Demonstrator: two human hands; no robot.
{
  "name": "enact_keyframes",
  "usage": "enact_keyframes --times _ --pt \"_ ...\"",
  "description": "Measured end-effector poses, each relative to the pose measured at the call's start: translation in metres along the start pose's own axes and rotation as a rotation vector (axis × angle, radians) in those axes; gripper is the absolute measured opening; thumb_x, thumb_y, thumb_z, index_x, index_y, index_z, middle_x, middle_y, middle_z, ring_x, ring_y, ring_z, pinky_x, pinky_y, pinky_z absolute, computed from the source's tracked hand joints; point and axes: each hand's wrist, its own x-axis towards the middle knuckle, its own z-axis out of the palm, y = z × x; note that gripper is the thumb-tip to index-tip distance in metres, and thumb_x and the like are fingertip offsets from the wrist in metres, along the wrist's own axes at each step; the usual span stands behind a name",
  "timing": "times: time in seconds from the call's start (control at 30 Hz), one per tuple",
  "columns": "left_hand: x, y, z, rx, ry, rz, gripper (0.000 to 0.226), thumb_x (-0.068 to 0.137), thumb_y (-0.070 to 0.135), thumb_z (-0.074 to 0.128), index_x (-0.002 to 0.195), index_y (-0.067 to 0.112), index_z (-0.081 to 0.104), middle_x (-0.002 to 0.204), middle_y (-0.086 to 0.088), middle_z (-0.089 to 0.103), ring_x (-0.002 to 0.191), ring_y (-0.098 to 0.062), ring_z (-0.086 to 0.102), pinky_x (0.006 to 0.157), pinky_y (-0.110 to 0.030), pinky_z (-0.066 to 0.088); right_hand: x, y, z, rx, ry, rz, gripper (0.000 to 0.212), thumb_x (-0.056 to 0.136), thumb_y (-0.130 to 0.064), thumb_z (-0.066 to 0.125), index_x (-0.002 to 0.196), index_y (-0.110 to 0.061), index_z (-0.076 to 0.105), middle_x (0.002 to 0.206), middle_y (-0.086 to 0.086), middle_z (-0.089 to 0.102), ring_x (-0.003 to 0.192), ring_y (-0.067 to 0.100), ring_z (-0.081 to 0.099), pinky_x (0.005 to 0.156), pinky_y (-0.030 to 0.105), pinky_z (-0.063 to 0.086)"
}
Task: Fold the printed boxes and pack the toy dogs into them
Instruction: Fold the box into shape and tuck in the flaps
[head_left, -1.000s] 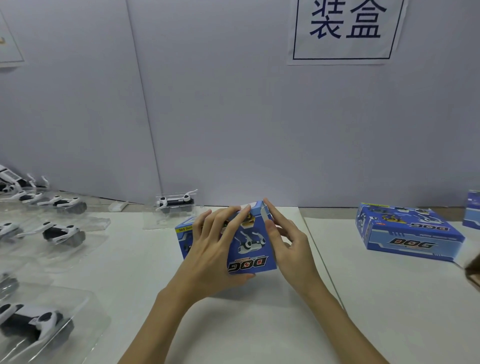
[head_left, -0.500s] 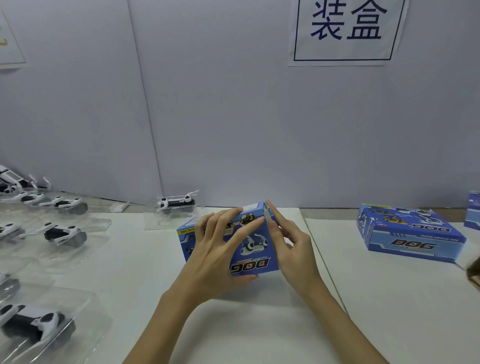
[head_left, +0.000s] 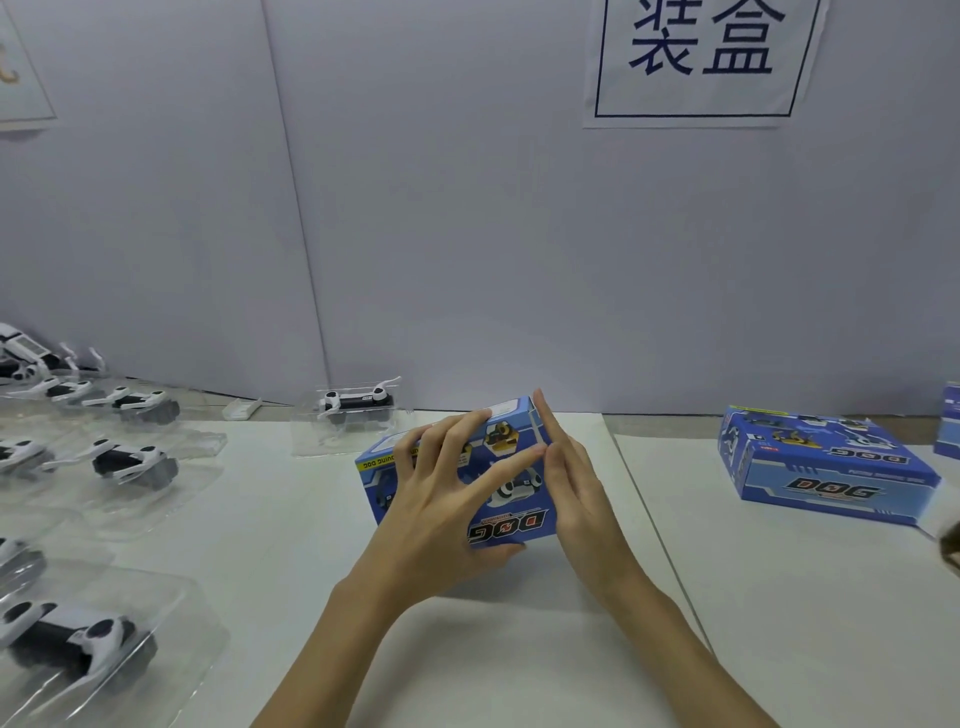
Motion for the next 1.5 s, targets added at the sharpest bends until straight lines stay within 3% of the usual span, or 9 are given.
enact_keyframes --times 0.13,0.2,0.37,0.5,0.63,0.8,1.1,1.3,1.5 --pt "0.0 -0.001 -0.003 0.021 0.024 0.016 0.086 0.078 0.07 0.075 0.153 0.041 0.042 0.158 -0.012 0.032 0.143 -0.034 0.035 0.111 -0.056 0.031 0.0 -0.009 0.002 -0.062 -0.119 -0.029 0.053 0.107 -0.042 0.034 0.153 -0.064 0.021 0.166 -0.008 0.027 0.142 0.015 0.05 0.09 0.041 0.063" --pt "0.002 0.001 -0.004 0.04 0.054 0.009 0.081 0.079 0.07 0.073 0.15 0.04 0.049 0.156 -0.013 0.035 0.138 -0.036 0.042 0.105 -0.058 0.039 -0.001 -0.016 0.001 -0.058 -0.152 -0.029 0.053 0.108 -0.043 0.032 0.155 -0.063 0.018 0.169 -0.008 0.022 0.145 0.016 0.046 0.093 0.039 0.061" --pt "0.008 0.011 -0.013 -0.082 0.16 -0.192 0.093 0.073 0.077 0.07 0.151 0.036 0.042 0.148 -0.015 0.038 0.133 -0.032 0.044 0.104 -0.05 0.044 -0.002 -0.037 -0.01 0.039 -0.001 -0.129 0.052 0.098 -0.047 0.051 0.149 -0.036 0.05 0.16 -0.011 0.043 0.145 0.01 0.045 0.084 0.03 0.062" --pt "0.012 0.021 -0.017 -0.23 0.173 -0.332 0.095 0.072 0.085 0.061 0.15 0.042 0.028 0.143 -0.016 0.04 0.13 -0.028 0.044 0.102 -0.041 0.045 -0.005 -0.041 -0.009 -0.065 0.1 -0.201 0.055 0.091 -0.053 0.053 0.137 -0.025 0.06 0.142 -0.01 0.06 0.14 0.019 0.051 0.078 0.037 0.065" --pt "0.014 0.022 -0.018 -0.256 0.142 -0.35 0.094 0.069 0.084 0.061 0.146 0.045 0.025 0.142 -0.02 0.042 0.128 -0.033 0.049 0.101 -0.049 0.051 -0.005 -0.042 -0.007 -0.087 0.128 -0.211 0.042 0.094 -0.047 0.055 0.129 -0.026 0.063 0.127 -0.013 0.069 0.131 0.02 0.06 0.078 0.033 0.065" --pt "0.014 0.019 -0.02 -0.289 0.14 -0.348 0.091 0.066 0.082 0.065 0.139 0.039 0.032 0.138 -0.008 0.034 0.127 -0.033 0.048 0.095 -0.057 0.054 -0.003 -0.045 -0.004 -0.048 0.115 -0.154 0.038 0.094 -0.034 0.056 0.129 -0.024 0.066 0.124 -0.016 0.069 0.128 0.018 0.062 0.079 0.037 0.065" --pt "0.011 0.018 -0.018 -0.285 0.142 -0.369 0.091 0.069 0.077 0.064 0.145 0.043 0.026 0.141 -0.021 0.039 0.131 -0.034 0.045 0.102 -0.052 0.052 -0.005 -0.038 -0.005 -0.221 -0.005 -0.311 0.051 0.097 -0.041 0.061 0.147 -0.033 0.054 0.147 -0.011 0.054 0.146 0.021 0.043 0.08 0.024 0.062" --pt "0.007 0.01 -0.017 -0.283 0.148 -0.315 0.097 0.073 0.075 0.063 0.155 0.047 0.02 0.146 -0.005 0.028 0.136 -0.024 0.036 0.104 -0.043 0.047 -0.006 -0.032 0.0 -0.308 -0.001 -0.378 0.053 0.099 -0.033 0.065 0.151 -0.033 0.051 0.151 -0.009 0.049 0.149 0.023 0.037 0.081 0.03 0.064" --pt "0.009 0.011 -0.017 -0.291 0.145 -0.334 0.093 0.071 0.075 0.065 0.15 0.046 0.026 0.144 -0.014 0.038 0.133 -0.025 0.04 0.104 -0.039 0.046 -0.008 -0.028 0.005 -0.361 0.07 -0.358 0.051 0.099 -0.037 0.06 0.149 -0.027 0.053 0.15 -0.006 0.052 0.146 0.021 0.042 0.083 0.038 0.065"
